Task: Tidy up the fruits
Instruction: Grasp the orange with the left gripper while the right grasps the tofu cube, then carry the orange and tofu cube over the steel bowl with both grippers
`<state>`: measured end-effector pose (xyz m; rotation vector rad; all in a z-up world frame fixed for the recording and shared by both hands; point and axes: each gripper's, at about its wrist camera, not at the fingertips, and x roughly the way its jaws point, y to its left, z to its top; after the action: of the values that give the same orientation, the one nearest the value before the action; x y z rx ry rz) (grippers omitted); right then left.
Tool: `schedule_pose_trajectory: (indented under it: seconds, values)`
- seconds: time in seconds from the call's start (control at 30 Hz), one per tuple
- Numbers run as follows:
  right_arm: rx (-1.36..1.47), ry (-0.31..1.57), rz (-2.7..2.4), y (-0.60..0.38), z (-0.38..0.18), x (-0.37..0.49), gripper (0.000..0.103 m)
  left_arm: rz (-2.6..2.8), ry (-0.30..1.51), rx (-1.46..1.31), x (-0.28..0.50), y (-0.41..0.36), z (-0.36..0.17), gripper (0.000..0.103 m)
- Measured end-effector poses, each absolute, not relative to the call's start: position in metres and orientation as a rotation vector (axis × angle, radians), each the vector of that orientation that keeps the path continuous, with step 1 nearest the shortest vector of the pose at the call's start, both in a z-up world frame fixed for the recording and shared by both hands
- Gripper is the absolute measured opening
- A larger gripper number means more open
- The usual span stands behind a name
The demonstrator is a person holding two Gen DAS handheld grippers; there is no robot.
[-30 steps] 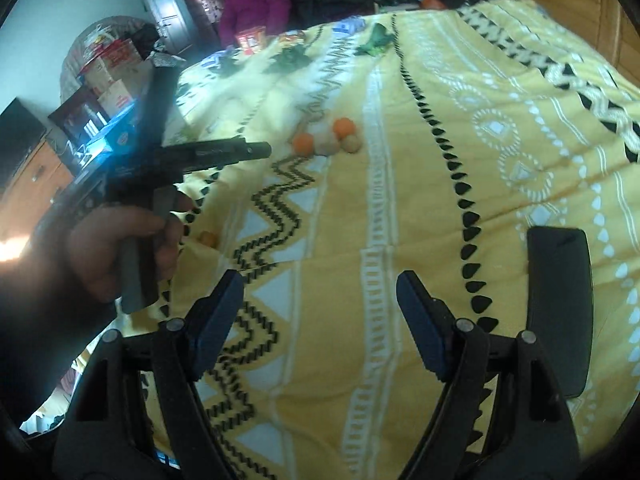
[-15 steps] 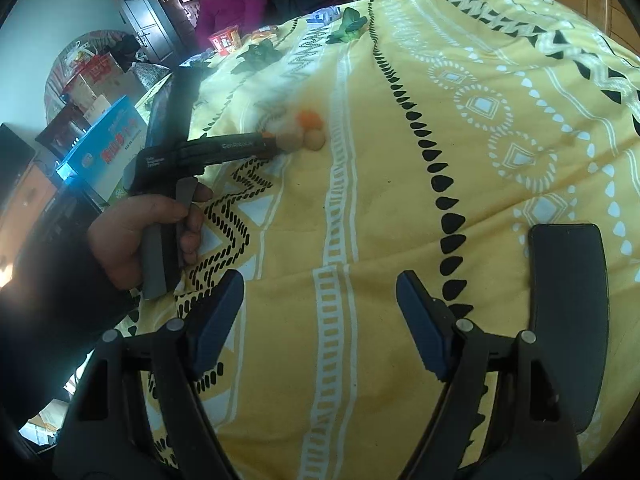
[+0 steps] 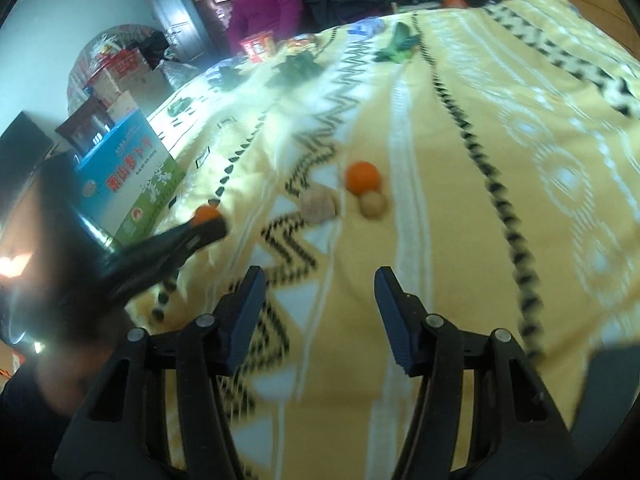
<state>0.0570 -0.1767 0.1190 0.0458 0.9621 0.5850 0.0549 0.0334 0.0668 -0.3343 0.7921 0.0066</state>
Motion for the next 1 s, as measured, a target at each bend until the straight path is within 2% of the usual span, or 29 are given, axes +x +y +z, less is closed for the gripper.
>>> schedule_pose_trajectory:
  seconds: [0.53, 0.6, 0.63, 0.73, 1.0]
  values:
    - [-0.167, 0.989, 0.608, -0.102, 0.069, 0.112, 0.057, 0.080, 0.764, -0.359, 0.022, 0.065, 0.073, 0.041]
    - [-0.182, 0.993, 0.597, -0.102, 0.066, 0.112, 0.046, 0.086, 0.758, -0.362, 0.019, 0.068, 0.077, 0.041]
    - [-0.190, 0.993, 0.587, -0.102, 0.067, 0.111, 0.035, 0.089, 0.750, -0.362, 0.018, 0.069, 0.081, 0.041]
    - [-0.178, 0.966, 0.577, -0.108, 0.082, 0.104, 0.035, 0.094, 0.709, -0.356, 0.007, 0.073, 0.101, 0.041]
    - [-0.118, 0.815, 0.613, -0.125, 0.170, 0.056, 0.035, 0.187, 0.563, -0.350, -0.031, 0.108, 0.178, 0.041]
